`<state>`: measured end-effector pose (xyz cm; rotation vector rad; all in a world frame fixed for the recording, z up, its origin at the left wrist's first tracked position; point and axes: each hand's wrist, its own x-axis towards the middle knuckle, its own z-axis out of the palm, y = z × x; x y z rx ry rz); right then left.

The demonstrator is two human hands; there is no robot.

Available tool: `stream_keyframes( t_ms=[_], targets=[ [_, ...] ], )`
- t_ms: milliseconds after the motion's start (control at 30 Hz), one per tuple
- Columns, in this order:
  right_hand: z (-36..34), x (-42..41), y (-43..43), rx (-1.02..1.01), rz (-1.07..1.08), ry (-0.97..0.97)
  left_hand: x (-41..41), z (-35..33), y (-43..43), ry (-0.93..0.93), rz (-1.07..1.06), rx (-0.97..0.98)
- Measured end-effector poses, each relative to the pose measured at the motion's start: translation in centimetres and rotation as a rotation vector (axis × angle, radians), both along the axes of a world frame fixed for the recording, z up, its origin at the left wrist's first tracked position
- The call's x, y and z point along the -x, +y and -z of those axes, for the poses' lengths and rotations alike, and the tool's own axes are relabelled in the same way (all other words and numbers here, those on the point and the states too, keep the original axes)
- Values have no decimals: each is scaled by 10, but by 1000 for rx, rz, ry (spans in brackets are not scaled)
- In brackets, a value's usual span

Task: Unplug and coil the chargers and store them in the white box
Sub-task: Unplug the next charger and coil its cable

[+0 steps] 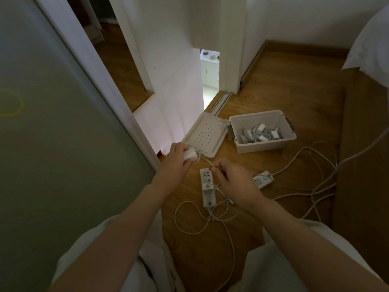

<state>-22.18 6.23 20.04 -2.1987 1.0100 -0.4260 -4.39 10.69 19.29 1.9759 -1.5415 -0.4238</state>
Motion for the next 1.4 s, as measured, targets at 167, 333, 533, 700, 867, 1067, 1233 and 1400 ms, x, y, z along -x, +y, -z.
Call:
stream_keyframes(
  t_ms=[167, 333, 533, 700, 867, 1067, 1233, 1400],
  targets=[
    [-2, 2, -14, -15, 300, -94, 5, -2, -4, -80, 49, -8],
    [-4, 3, -15, 52, 266, -62, 5, -2, -5, -50, 12, 1],
    [-5, 5, -16, 62, 239, -51, 5, -2, -7, 23, -36, 20],
    [-8, 1, 8, -45, -176, 109, 8, -3, -14, 271, -228, -19],
    [4, -8, 25, -98, -314, 178, 16, -15, -20, 852, -394, -45],
    [19, -11, 17, -189, -308, 254, 27, -29, -16, 1730, -317, 37],
    [23, -2, -8, -182, -210, 257, 14, -37, -13, 1686, -118, -74],
    [13, 10, -24, -110, -107, 127, -2, -33, -8, 1190, 48, -222]
  ],
)
